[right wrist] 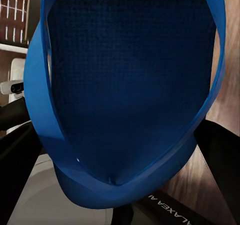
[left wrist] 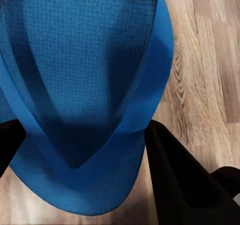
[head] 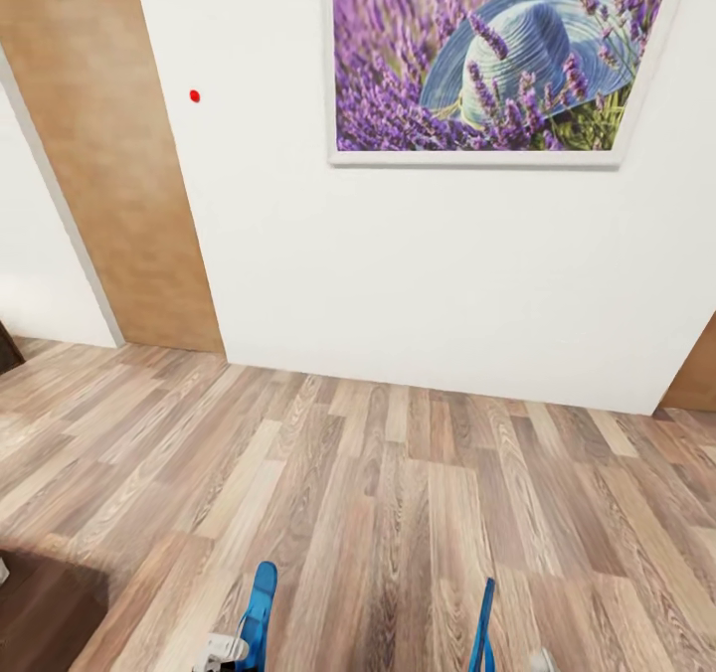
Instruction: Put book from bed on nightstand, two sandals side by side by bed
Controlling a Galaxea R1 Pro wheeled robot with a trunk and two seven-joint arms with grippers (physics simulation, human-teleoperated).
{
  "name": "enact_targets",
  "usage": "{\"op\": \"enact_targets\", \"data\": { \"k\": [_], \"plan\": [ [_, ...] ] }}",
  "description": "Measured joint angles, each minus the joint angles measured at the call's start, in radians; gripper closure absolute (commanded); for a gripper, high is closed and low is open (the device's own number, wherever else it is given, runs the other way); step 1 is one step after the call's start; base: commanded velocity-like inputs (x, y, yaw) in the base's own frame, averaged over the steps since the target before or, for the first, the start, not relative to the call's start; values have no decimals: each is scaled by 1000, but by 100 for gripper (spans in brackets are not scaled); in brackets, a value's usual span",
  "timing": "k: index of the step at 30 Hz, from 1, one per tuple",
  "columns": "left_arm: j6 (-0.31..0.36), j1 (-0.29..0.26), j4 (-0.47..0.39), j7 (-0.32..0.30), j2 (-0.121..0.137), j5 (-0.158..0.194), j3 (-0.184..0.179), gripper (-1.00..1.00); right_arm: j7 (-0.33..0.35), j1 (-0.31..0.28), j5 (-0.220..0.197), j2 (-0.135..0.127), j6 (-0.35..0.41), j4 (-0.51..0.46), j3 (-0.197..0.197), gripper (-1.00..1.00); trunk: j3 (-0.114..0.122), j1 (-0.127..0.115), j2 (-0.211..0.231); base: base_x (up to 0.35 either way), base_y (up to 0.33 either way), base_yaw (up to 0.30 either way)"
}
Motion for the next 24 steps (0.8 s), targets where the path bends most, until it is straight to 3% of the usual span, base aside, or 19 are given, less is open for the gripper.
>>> {"op": "enact_targets", "data": {
  "k": [7, 24],
  "plan": [
    [0, 0, 0, 0, 0, 0, 0, 100, 0, 0, 0, 0, 0, 0, 0, 100, 0, 0, 0, 306, -95, 100],
    [0, 0, 0, 1, 0, 0, 0, 100, 0, 0, 0, 0, 0, 0, 0, 100, 0, 0, 0, 302, -95, 276]
  ]
}}
